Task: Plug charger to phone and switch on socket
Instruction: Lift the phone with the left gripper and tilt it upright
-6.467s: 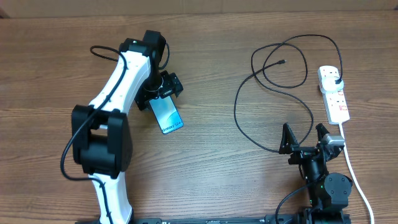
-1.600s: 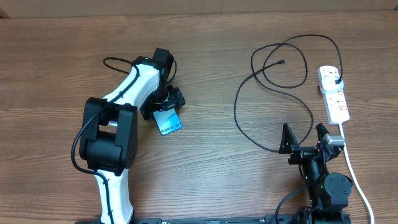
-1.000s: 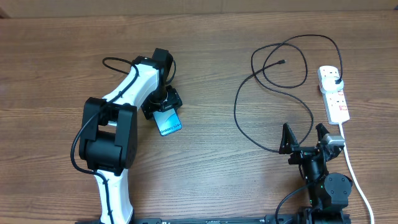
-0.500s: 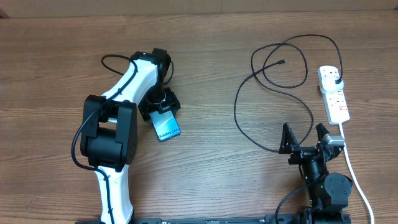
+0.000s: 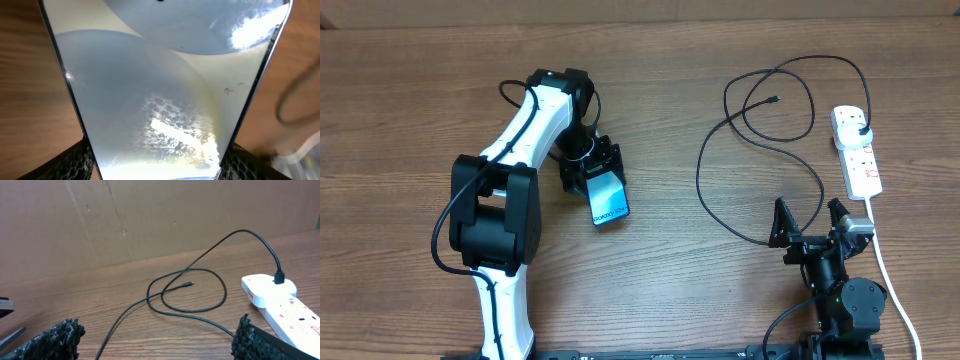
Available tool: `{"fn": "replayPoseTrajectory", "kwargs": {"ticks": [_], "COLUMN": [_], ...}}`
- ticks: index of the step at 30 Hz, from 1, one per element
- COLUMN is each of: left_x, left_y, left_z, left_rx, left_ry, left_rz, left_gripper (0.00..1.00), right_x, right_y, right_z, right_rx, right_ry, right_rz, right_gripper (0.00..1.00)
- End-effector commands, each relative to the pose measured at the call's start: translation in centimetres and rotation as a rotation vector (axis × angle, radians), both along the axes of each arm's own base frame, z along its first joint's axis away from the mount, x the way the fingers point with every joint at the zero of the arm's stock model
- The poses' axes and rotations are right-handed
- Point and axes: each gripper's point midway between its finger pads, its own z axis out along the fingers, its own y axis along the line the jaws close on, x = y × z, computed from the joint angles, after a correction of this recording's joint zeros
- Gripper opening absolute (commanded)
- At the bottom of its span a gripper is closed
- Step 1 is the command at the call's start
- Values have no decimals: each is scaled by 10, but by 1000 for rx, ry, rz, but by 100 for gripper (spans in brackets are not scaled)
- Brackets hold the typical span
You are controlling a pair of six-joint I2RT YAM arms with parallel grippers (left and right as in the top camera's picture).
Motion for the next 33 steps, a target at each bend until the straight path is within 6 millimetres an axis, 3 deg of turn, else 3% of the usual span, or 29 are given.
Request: {"fn": "replayPoseTrajectory", "kwargs": {"ticks": [1,10,23,33], "left_x": [-2,-13,-7,-1], "left_y": [-26,-65,-89,-85], "left_z": [21,64,109,114], "left_rx": [-214,-552,-813,-784], "left_ry": [-3,53,134,254], "left_rz": [-55,-30,112,256], "left_gripper": [67,65,64,61], "right_x": [1,1,1,1], "right_y": [0,0,0,0], "right_z": [-4,-4,-4,-4], "right_rx": [-8,-8,-8,-8], "right_ry": [7,7,7,7], "right_rz": [-4,-4,-4,-4], "right_gripper": [100,100,100,100]}}
